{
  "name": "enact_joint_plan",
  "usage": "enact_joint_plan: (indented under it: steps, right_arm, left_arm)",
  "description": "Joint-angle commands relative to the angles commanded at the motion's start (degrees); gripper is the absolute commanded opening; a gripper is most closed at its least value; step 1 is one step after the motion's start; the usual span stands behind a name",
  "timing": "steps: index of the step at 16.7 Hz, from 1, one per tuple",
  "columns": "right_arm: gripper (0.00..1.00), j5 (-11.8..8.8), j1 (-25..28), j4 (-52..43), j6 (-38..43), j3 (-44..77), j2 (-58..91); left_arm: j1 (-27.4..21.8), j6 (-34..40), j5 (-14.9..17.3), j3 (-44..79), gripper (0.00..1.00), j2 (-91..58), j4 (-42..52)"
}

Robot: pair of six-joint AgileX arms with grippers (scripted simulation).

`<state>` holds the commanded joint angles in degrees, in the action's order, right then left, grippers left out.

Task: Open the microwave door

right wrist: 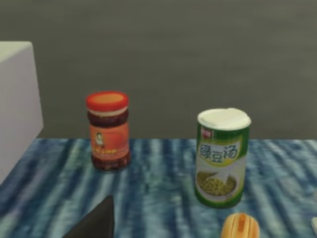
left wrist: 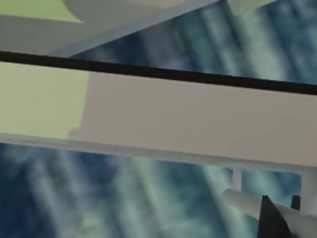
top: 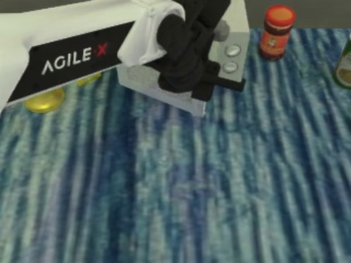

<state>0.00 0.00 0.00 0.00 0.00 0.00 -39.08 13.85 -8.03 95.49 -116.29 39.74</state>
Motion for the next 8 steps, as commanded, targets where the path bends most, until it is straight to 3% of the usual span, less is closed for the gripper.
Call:
enact_joint_plan:
  steps: [8]
  right_arm:
    - [1.00,0.0,0.0,0.0,0.0,0.0,0.0]
  left_arm:
    - [0.4,-2.3,1.6,-2.7,0.00,1.9,-1.2]
